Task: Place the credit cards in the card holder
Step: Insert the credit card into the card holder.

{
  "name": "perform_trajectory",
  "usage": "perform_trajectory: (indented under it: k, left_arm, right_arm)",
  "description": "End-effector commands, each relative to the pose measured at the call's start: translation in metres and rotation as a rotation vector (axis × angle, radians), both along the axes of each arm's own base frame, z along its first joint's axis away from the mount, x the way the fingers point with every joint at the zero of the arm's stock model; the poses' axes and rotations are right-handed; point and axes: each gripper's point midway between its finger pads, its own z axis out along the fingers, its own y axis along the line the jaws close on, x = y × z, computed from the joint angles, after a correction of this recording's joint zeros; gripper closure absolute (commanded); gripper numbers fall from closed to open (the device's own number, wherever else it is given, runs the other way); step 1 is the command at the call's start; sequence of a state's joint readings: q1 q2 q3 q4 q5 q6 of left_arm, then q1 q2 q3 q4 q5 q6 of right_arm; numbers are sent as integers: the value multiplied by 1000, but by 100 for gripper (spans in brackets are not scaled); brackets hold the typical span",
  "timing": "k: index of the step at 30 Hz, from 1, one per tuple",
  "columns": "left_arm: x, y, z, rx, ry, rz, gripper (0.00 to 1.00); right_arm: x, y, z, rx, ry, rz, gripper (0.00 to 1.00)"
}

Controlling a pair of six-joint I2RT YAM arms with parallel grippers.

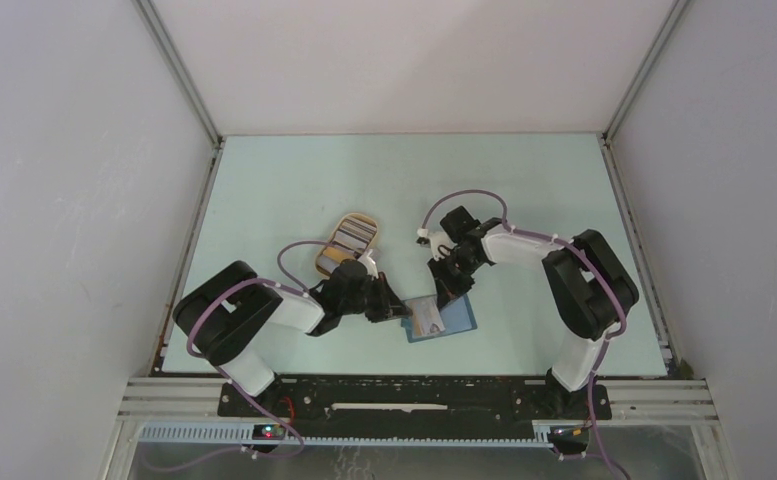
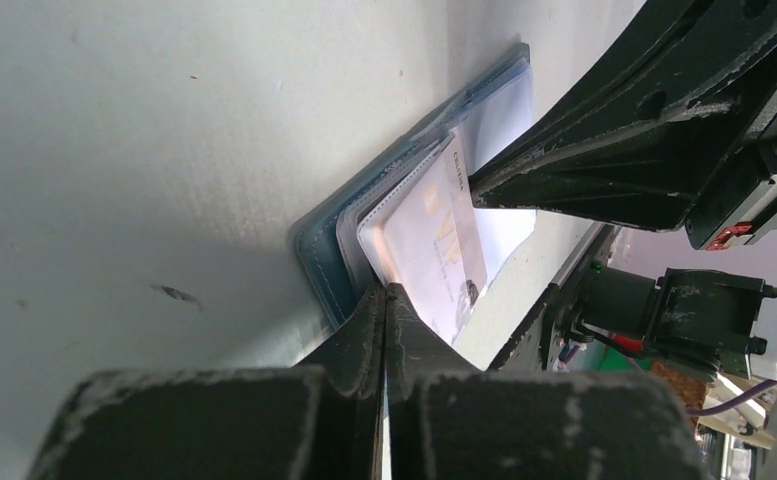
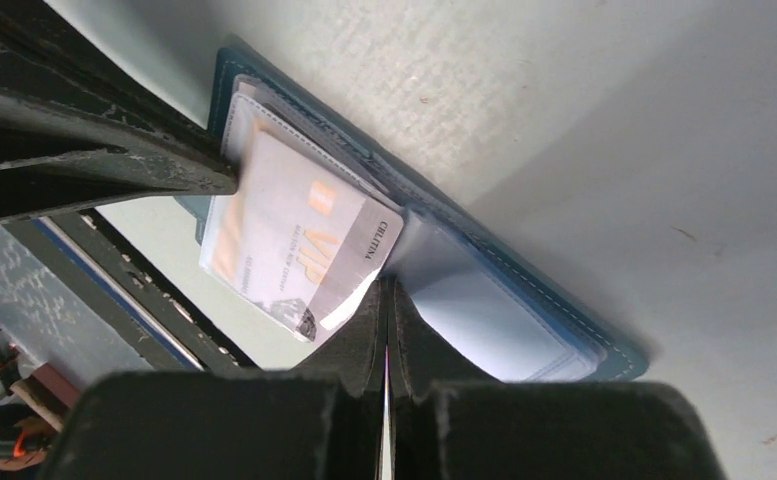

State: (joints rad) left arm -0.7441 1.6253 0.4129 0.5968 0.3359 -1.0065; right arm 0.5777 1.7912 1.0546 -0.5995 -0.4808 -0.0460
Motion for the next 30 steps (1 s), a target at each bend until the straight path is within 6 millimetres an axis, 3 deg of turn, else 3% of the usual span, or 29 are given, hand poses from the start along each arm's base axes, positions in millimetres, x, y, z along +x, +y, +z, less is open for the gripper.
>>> perform_trajectory:
  k: [1, 10, 22, 30]
  left_arm:
    - [-10, 8, -15, 40, 29, 3, 100]
    - [-9, 8, -11, 26, 20, 10, 95]
    - [-6, 9, 0, 9, -14, 24, 82]
    - [-2, 20, 9, 46, -75, 51, 65]
  right_arm:
    - [-8, 18, 6, 65, 46, 28, 100]
    - [-24, 38, 11, 150, 158, 53, 100]
    - [-12, 36, 28, 276, 227, -9, 99]
    - [-7, 31, 29, 295, 231, 12, 91]
